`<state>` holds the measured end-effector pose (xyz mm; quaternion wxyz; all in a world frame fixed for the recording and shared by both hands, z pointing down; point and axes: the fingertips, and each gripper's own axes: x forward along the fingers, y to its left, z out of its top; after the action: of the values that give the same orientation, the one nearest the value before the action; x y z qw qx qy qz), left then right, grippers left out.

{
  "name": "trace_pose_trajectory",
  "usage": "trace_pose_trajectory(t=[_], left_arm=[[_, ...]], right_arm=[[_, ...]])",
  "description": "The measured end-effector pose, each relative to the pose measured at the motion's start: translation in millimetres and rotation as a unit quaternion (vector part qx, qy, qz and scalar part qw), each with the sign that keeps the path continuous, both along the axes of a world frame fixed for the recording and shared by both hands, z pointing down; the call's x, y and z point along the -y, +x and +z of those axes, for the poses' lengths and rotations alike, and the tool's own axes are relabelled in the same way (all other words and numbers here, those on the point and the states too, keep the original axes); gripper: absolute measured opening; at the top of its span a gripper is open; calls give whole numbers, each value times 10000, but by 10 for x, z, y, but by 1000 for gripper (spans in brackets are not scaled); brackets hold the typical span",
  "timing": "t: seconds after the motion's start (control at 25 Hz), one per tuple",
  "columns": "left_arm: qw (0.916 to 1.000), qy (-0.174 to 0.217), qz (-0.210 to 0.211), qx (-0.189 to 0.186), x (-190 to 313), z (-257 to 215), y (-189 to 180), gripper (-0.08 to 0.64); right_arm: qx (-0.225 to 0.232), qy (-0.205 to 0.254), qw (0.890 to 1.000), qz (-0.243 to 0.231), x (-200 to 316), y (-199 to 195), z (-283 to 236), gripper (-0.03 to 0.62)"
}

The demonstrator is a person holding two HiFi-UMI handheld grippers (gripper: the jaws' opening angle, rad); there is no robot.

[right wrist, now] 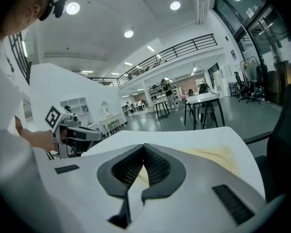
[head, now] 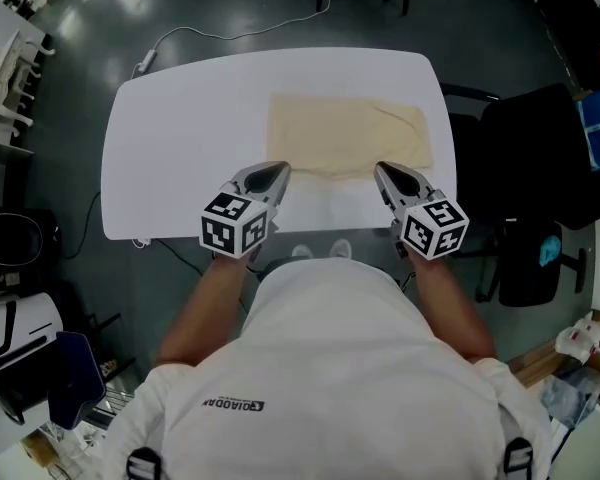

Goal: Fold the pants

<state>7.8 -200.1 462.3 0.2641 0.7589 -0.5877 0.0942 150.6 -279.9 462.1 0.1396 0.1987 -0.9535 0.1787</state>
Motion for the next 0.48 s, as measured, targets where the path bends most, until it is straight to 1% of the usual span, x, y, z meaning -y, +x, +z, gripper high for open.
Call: trace_pose_trajectory(t=[0.24, 0.4, 0.48], left_arm=[[9999, -45, -160, 4, -115, 114, -339, 28], [9998, -42, -171, -25, -107, 208, -453, 28], [9996, -97, -248, -43, -92, 284, -524, 28]], right_arm=[[-145, -81, 9998, 53, -156, -179, 59, 17], [-212, -9, 9998, 54, -161, -262, 87, 17], [-219, -11, 9997, 73, -149, -291, 97, 17]])
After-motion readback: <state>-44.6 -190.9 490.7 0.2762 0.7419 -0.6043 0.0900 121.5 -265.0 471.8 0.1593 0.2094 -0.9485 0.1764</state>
